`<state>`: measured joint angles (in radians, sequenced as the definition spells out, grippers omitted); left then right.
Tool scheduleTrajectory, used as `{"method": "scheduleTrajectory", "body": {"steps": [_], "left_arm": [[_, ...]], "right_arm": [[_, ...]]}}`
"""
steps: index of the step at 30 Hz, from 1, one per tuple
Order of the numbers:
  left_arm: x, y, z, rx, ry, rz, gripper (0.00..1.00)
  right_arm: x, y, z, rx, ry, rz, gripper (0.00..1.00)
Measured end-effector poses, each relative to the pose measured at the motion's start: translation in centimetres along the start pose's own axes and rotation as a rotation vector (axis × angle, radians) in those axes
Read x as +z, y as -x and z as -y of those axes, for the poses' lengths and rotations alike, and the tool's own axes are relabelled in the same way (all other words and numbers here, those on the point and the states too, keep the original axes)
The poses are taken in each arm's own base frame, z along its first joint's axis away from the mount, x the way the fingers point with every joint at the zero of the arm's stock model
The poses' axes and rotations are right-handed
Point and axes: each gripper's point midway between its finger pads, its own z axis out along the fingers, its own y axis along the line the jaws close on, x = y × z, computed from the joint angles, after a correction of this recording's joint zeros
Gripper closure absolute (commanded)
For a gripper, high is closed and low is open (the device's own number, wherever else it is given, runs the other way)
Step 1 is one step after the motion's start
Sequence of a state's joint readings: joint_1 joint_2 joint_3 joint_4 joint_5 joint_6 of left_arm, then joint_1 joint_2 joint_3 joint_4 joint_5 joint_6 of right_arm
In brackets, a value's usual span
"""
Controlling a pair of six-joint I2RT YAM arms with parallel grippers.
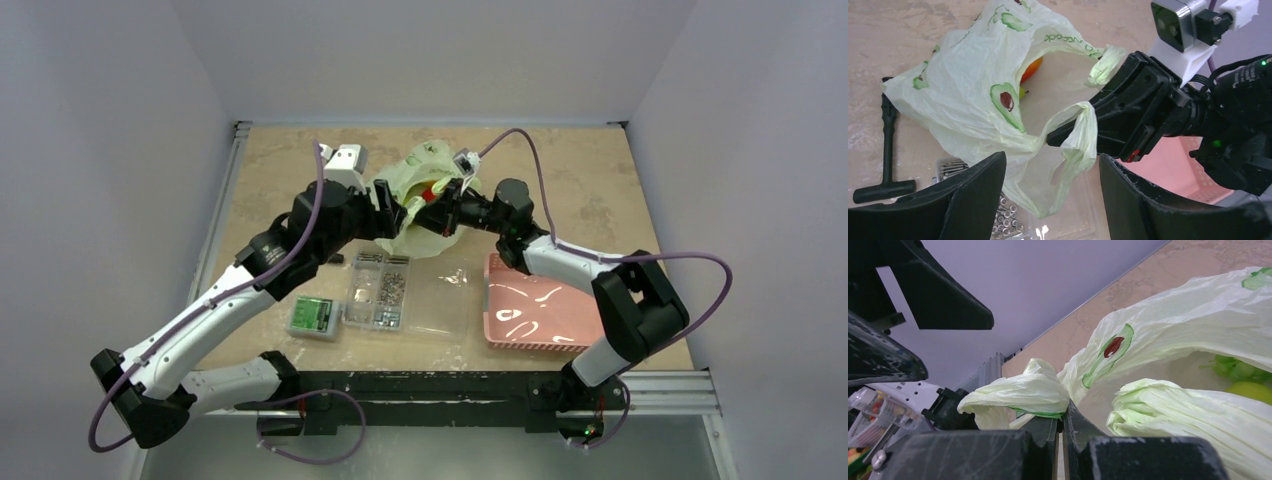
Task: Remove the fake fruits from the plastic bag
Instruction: Adjust the plastic bag at the center of the board.
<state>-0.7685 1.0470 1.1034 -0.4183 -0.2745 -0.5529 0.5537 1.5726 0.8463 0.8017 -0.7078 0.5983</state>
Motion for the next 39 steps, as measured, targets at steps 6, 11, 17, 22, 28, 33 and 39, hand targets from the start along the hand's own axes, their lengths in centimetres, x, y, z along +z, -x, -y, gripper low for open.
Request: {"method": "scheduleTrajectory", "body": {"steps": [6,11,17,22,28,33,39], "left_arm": [[0.8,-0.7,1.6,0.065,-0.06,-0.112,0.32],[1.9,-3.2,1.7,0.104,-0.074,-0.212,0.57],[2.5,-3.6,1.0,0.15,-0.037,-0.242,1.0],[2.6,-3.1,0.3,0.175,-0.012,-0.198,1.0],[1.2,-3.7,-1.2,0.155,-0.029,-0.083,1.0],[0.9,-4.1,-1.8,0.12,-0.041,-0.014,1.0],[0.6,-4.1,-2.1,0.113,-0.057,0.036,1.0]], "right_arm": [[0.5,-0.2,-0.4,-0.02,0.007,-0.019,1.0],[0.7,-0.6,-0.6,-0.025,0.007,-0.032,1.0],[0.8,-0.7,-0.6,-0.029,-0.002,-0.047,0.97],[0.5,-0.1,1.2,-0.023,-0.162,-0.026,0.63],[-2.1,1.7,3.2,-0.018,-0.404,0.046,0.44],[-3.1,0.6,4.2,-0.043,-0.463,0.004,0.44],[-3.4,-2.3,5.4,-0.056,-0.473,-0.113,0.22]]}}
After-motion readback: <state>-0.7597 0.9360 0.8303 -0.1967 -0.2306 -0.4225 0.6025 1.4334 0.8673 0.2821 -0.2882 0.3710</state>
